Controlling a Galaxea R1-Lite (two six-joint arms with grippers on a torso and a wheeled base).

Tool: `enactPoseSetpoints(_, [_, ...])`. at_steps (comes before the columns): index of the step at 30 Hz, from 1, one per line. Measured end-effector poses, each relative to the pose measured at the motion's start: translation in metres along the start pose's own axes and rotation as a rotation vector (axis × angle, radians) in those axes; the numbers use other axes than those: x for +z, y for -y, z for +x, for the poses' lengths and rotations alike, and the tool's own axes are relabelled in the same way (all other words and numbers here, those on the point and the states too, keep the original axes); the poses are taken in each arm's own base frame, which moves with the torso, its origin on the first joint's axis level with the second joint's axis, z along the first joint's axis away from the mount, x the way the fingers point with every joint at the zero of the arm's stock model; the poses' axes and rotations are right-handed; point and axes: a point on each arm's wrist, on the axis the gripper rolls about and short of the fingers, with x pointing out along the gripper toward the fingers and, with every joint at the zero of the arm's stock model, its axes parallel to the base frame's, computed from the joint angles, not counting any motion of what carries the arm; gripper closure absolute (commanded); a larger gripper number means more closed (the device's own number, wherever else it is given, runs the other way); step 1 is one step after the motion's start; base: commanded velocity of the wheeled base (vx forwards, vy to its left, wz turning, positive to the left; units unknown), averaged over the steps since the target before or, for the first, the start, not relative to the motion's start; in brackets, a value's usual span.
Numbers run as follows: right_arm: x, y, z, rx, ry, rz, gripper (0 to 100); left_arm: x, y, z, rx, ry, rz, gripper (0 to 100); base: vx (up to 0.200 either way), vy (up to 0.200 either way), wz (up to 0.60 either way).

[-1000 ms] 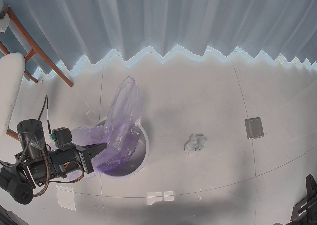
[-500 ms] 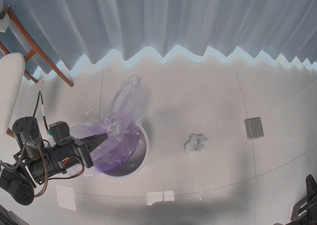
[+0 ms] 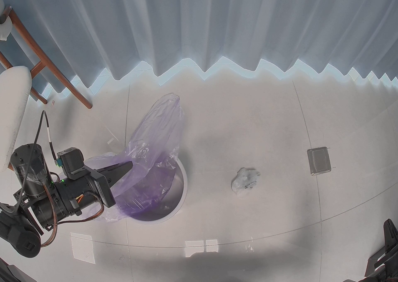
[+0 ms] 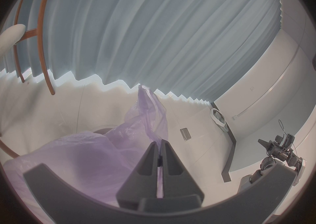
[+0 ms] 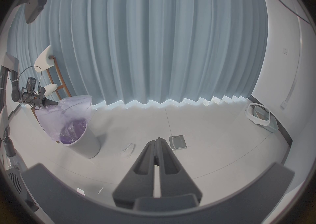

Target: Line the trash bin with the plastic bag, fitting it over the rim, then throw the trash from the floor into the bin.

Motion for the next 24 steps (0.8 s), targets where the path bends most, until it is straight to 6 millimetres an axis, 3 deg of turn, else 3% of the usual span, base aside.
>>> enactPoseSetpoints(19, [0.001,-0.001,0.000,0.022,0.013,-0.048,100,0.000,0.006,0.001,-0.021,0.003,0.004,100,0.000,0.000,0.00])
enactPoseSetpoints(24, [0.014,-0.001,-0.001,0.018,0.136,-0.056,100,0.000,0.006,0.001,-0.023,0.004,0.004,100,0.000,0.000,0.00])
